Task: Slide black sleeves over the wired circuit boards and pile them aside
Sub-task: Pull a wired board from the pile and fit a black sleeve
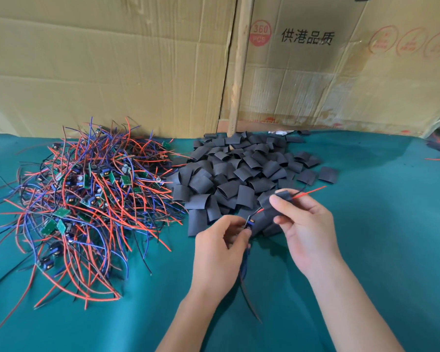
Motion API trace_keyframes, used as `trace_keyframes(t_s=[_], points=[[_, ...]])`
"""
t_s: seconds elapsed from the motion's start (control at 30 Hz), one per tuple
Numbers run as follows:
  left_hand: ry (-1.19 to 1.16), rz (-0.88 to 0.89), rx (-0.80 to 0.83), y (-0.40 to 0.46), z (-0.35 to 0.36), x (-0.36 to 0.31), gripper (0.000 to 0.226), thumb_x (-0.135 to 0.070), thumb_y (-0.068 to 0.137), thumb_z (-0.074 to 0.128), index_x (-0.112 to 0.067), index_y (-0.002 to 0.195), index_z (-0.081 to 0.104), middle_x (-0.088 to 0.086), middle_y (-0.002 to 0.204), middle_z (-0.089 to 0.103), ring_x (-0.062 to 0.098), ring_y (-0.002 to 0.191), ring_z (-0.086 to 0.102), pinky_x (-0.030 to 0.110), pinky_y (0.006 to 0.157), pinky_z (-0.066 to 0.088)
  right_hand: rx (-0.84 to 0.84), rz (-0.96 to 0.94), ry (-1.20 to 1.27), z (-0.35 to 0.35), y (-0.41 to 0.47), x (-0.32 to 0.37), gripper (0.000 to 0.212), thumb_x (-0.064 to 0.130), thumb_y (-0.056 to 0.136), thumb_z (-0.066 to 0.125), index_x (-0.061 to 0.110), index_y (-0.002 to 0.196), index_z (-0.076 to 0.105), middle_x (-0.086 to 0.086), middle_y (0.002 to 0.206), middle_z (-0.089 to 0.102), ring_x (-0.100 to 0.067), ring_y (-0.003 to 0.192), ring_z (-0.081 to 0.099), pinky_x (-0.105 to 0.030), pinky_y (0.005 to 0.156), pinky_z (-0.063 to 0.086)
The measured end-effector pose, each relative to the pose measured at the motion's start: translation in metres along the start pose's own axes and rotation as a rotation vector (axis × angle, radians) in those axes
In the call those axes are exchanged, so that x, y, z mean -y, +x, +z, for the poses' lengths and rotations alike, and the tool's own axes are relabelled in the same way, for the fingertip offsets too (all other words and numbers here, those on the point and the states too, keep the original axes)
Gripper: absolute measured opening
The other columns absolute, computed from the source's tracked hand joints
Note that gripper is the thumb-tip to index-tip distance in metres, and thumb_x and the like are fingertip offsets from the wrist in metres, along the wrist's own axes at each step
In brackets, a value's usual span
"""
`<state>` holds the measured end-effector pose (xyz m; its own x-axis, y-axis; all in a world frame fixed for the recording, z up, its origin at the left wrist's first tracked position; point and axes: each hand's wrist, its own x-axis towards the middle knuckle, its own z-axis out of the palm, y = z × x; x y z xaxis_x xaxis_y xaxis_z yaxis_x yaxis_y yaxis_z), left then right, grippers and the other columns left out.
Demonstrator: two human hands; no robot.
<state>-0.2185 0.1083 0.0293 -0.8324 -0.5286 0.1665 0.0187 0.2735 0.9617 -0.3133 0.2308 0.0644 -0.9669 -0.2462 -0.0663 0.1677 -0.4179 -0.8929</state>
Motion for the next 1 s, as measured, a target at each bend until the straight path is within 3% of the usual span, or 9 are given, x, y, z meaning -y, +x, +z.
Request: trace_keyframes(t_s=[0.2,0.37,0.57,0.7,0.8,1.0], points=[[-0.180,-0.053,-0.035,0.007,-0.008,0.000,0.014,-0.004,0.091,0.073,-0.018,0.093,0.075,0.000,0.080,0.076,0.013,0.068,0.072,0.026,0.070,0.059,0.066,-0.066,-0.231,0.013,-0.006,-0.013,0.012,0.001,0.080,0.082,0.012,0.082,0.077,-0.003,0.080,0.074,-0.015,0.071,0.067,-0.021,0.060,0.052],[-0.242,-0.085,-0.020,0.009,-0.007,0.000,0.018,-0.003,0.093,0.070,-0.019,0.087,0.077,0.001,0.078,0.077,0.008,0.064,0.069,0.017,0.063,0.053,0.099,-0.085,-0.279,0.008,-0.003,-0.010,0.012,0.008,0.081,0.083,0.015,0.089,0.079,0.001,0.075,0.072,-0.014,0.068,0.064,-0.020,0.068,0.053],[-0.153,-0.073,0.023,0.008,-0.005,0.002,0.018,-0.006,0.093,0.070,-0.021,0.090,0.078,-0.004,0.077,0.076,0.006,0.063,0.067,0.019,0.066,0.053,0.233,0.005,-0.329,0.003,-0.003,-0.004,0.019,0.010,0.079,0.084,0.017,0.097,0.080,-0.016,0.103,0.077,-0.026,0.090,0.069,-0.026,0.074,0.054],[-0.256,-0.086,0.014,0.008,-0.007,0.000,0.013,-0.008,0.092,0.072,-0.016,0.084,0.078,0.000,0.073,0.075,0.008,0.057,0.063,0.017,0.057,0.048,0.265,0.054,-0.354,-0.004,-0.001,0.006,0.028,0.018,0.075,0.083,0.017,0.102,0.079,-0.020,0.105,0.076,-0.024,0.089,0.067,-0.025,0.069,0.053],[-0.287,-0.085,0.020,0.007,-0.007,-0.001,0.012,-0.006,0.092,0.072,-0.013,0.081,0.074,0.002,0.071,0.074,0.010,0.053,0.062,0.017,0.053,0.047,0.316,0.095,-0.335,-0.004,-0.004,0.006,0.023,0.003,0.084,0.077,0.010,0.106,0.077,-0.019,0.102,0.077,-0.022,0.089,0.069,-0.023,0.065,0.053],[-0.236,-0.058,-0.056,0.007,-0.004,0.001,0.028,-0.016,0.087,0.079,-0.019,0.085,0.051,0.007,0.061,0.067,0.020,0.050,0.059,0.030,0.050,0.045,0.343,0.170,-0.336,0.009,-0.011,-0.001,0.013,0.007,0.095,0.067,0.001,0.107,0.070,-0.027,0.097,0.070,-0.023,0.083,0.068,-0.026,0.065,0.055]])
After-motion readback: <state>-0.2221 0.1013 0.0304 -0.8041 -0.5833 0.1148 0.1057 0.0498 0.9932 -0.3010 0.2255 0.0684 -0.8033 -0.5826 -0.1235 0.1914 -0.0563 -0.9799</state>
